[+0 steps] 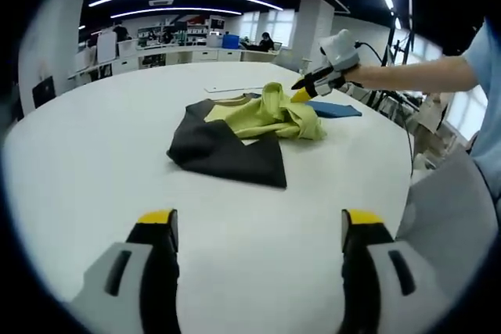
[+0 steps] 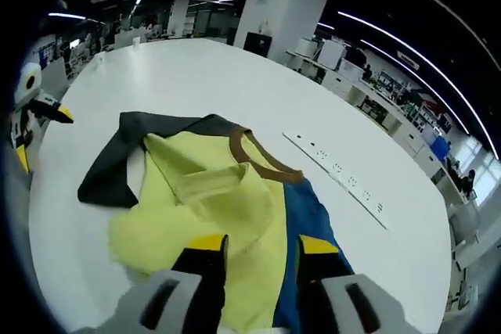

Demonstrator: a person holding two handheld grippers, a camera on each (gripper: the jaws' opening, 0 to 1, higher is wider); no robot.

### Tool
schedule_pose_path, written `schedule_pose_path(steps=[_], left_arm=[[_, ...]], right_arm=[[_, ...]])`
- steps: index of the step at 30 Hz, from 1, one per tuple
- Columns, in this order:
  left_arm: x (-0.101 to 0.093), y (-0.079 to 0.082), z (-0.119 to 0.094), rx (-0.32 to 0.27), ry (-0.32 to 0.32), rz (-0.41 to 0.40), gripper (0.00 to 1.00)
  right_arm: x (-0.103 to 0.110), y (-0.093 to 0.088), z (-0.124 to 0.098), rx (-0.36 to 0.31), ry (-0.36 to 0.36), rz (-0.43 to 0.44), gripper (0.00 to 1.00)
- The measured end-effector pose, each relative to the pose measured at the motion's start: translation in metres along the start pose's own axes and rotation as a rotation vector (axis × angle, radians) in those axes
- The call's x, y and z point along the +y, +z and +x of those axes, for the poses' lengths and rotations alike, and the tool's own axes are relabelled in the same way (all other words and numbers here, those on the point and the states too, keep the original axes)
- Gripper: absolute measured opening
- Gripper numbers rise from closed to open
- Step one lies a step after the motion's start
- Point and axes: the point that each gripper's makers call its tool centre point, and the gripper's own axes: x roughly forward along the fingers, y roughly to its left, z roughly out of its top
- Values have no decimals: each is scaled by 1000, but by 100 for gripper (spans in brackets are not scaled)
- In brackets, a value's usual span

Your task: Fold the garment on the visible template until the final outline fits inside the template.

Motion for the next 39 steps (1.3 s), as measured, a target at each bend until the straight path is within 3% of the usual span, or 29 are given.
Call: schedule_pose_path(steps=[12, 17, 23, 29, 39], left_arm=[[-3, -1, 1, 6, -5, 5, 83], [-5, -2, 2, 14, -12, 14, 83], [-6, 0, 3, 15, -20, 30, 81], [-9, 4, 7, 19, -30, 45, 80], [-23, 21, 32, 26, -56, 88, 65]], right_arm=[[19, -3, -18, -79, 52, -5, 80], [31, 0, -28, -106, 68, -17, 92], [44, 0, -42, -129, 86, -45, 100], [50, -4, -54, -132, 95, -50, 100], [65, -11, -79, -167, 100, -33, 100]])
